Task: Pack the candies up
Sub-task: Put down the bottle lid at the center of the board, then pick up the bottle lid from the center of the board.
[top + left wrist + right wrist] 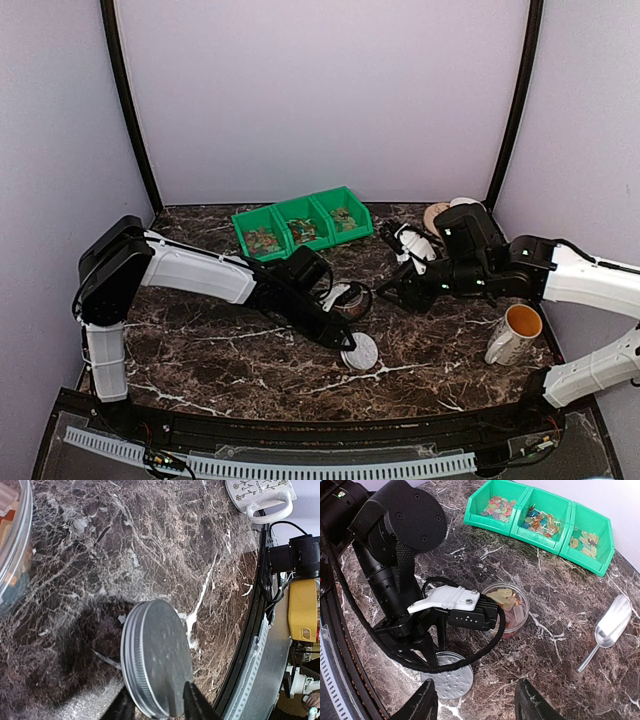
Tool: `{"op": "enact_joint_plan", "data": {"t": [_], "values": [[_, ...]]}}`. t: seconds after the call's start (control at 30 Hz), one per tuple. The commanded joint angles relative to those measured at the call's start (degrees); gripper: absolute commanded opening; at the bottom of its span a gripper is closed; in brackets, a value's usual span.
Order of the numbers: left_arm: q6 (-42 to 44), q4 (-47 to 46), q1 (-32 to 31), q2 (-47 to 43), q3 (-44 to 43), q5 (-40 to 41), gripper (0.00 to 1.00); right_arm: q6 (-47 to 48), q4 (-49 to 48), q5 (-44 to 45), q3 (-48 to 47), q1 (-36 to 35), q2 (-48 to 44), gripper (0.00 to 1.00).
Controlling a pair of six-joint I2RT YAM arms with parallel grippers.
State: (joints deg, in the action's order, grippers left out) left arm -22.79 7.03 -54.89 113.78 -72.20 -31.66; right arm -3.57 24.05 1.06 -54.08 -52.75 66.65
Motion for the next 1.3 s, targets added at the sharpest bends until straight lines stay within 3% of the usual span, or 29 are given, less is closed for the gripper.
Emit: {"op": "enact_joint_plan", "data": {"t": [0.0, 0.47, 0.73, 0.8, 0.93, 0.97, 1.03, 1.27], "values": [[0.8, 1.7, 0.3, -0.3, -1.0, 0.3, 0.39, -0.6, -0.7, -1.6, 0.5, 0.5, 0.5, 0.53], [2.9, 2.7, 0.7, -4.5, 0.1, 4.1, 0.61, -0.9, -0.8, -3.9, 2.8, 0.1, 0.1, 0.64], [4.9, 1.9, 1.3, -13.3, 5.7, 11.6, 0.72, -1.1, -1.2, -1.1, 5.1, -3.2, 1.4, 0.66], [5.3, 1.0, 1.4, -16.0, 8.3, 14.4, 0.77, -1.1, -1.4, -0.2, 5.5, -4.2, 2.1, 0.74], [5.7, -0.3, 2.1, -20.9, 12.4, 18.6, 0.84, -1.1, -1.9, 1.2, 5.7, -6.3, 4.2, 0.79], [5.7, -0.7, 2.3, -22.2, 13.4, 19.7, 0.86, -1.1, -1.9, 1.6, 5.7, -6.9, 5.0, 0.99], [5.6, -1.7, 2.9, -25.1, 15.5, 21.8, 0.91, -0.9, -1.8, 2.5, 5.5, -8.2, 6.7, 0.97], [4.6, -4.4, 4.8, -32.6, 21.6, 28.1, 0.97, -0.9, -1.7, 5.5, 4.0, -11.5, 14.0, 0.97]]}}
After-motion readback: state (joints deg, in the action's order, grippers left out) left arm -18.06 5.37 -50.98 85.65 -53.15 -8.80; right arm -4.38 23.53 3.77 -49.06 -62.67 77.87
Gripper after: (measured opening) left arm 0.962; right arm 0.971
